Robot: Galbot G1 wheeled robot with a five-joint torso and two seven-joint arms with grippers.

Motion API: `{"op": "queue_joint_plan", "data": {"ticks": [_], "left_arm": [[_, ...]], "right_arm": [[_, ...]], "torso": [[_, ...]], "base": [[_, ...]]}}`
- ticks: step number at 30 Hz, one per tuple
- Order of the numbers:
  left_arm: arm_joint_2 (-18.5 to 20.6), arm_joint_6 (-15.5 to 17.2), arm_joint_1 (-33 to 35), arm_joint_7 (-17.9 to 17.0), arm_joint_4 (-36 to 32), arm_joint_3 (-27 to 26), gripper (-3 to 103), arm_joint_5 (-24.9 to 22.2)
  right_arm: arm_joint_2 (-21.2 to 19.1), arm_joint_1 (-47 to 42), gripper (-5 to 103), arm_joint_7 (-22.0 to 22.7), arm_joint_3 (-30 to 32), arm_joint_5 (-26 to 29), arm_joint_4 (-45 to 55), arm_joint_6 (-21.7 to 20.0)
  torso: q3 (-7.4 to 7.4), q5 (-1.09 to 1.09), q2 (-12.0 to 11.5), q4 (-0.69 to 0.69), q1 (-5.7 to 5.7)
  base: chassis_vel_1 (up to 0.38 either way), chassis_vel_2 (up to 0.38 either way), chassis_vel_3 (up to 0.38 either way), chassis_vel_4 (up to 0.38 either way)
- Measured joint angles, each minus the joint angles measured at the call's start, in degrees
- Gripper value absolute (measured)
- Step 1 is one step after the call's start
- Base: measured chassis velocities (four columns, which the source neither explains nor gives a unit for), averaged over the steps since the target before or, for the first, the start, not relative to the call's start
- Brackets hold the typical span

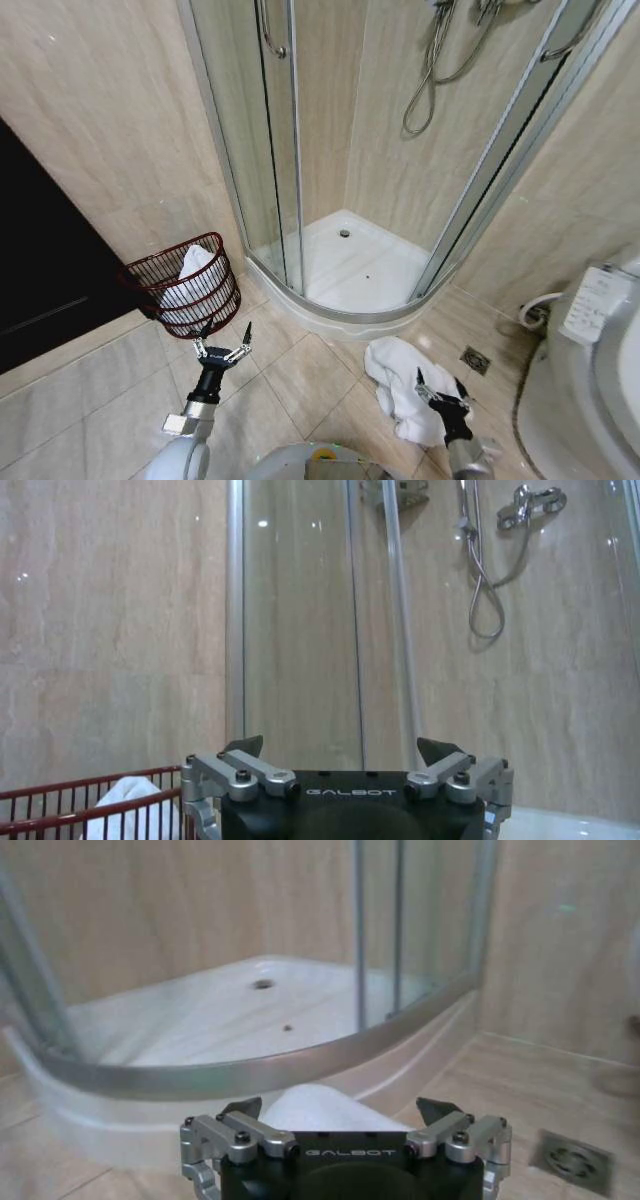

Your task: Discard the used towel into the hamper.

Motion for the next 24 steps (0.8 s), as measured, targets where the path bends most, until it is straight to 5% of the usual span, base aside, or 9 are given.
{"op": "queue_joint_plan", "data": {"ticks": [9,14,24], "left_arm": [[0.7,-0.3,-1.2,0.0,1.8,-0.2,100,-1.0],[0.7,0.1,-2.3,0.1,1.9,0.0,100,-1.2],[1.0,0.8,-3.8,0.2,3.0,-0.1,100,-1.9]], "right_arm": [[-2.5,6.2,100,-9.3,5.3,-3.4,-5.8,-12.0],[-3.3,12.3,100,-15.5,5.0,-5.7,-12.7,-12.1],[-2.5,15.9,100,-18.1,0.7,-6.7,-17.2,-15.0]], "torso": [[0.07,-0.03,0.1,0.00,0.03],[0.10,0.00,0.1,0.02,0.05],[0.13,-0.02,0.2,0.00,0.06]], "base": [[0.000,0.000,0.000,0.000],[0.000,0.000,0.000,0.000],[0.000,0.000,0.000,0.000]]}}
